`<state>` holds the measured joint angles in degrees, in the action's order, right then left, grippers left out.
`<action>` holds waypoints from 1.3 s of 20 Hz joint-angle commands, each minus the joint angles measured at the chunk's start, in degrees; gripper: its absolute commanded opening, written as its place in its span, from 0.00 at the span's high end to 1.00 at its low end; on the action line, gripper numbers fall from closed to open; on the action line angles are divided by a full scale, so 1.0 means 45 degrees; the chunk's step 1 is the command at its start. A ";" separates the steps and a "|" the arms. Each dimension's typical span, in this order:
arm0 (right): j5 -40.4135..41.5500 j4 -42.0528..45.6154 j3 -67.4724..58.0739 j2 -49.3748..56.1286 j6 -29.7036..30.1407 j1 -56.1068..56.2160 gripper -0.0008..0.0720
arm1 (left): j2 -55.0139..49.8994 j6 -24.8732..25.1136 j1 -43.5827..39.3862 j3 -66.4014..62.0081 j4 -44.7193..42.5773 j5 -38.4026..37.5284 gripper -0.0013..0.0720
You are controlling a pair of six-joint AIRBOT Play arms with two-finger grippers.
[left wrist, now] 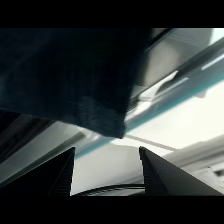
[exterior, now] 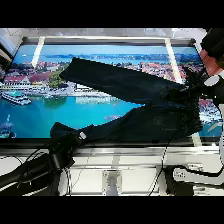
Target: Fold the clothes and pants, and hang the long-sleeved shirts on hangers.
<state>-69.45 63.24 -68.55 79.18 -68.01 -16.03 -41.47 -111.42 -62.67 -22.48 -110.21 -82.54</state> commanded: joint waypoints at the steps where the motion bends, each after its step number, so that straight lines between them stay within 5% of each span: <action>1: -0.0005 -0.0010 0.0005 0.0000 0.0005 0.0015 0.53 | -0.0010 -0.0578 -0.0005 0.0160 -0.0748 -0.0233 0.47; 2: -0.0005 -0.0015 0.0000 0.0005 0.0005 0.0015 0.53 | -0.0015 -0.0573 -0.0005 0.0185 -0.0753 -0.0228 0.57; 8: -0.0010 -0.0019 0.0000 0.0005 0.0005 0.0015 0.53 | -0.0015 0.0340 -0.0005 0.0175 0.0117 0.0068 0.58; 9: -0.0015 -0.0019 0.0000 0.0000 0.0000 0.0015 0.53 | -0.0015 0.0393 -0.0005 0.0136 0.0690 0.0053 0.57; 11: -0.0005 -0.0019 0.0000 0.0005 0.0000 0.0015 0.53 | -0.0010 0.0369 -0.0005 -0.0121 0.1744 0.0005 0.40; 16: -0.0029 -0.0063 0.0000 0.0000 0.0000 0.0015 0.53 | -0.0010 -0.0933 -0.0005 -0.1447 0.2880 -0.0364 0.40; 19: 0.0010 -0.0078 0.0000 0.0005 0.0000 0.0015 0.53 | -0.0117 -0.1768 0.0141 -0.1370 0.1321 -0.0364 0.38; 26: -0.0034 -0.0073 0.0000 0.0005 0.0005 0.0015 0.53 | -0.3449 -0.1389 0.1719 -0.0801 0.1263 0.1200 0.38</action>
<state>-69.49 62.92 -68.55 79.18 -67.99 -16.03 -51.13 -117.64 -56.47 -26.48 -102.67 -80.20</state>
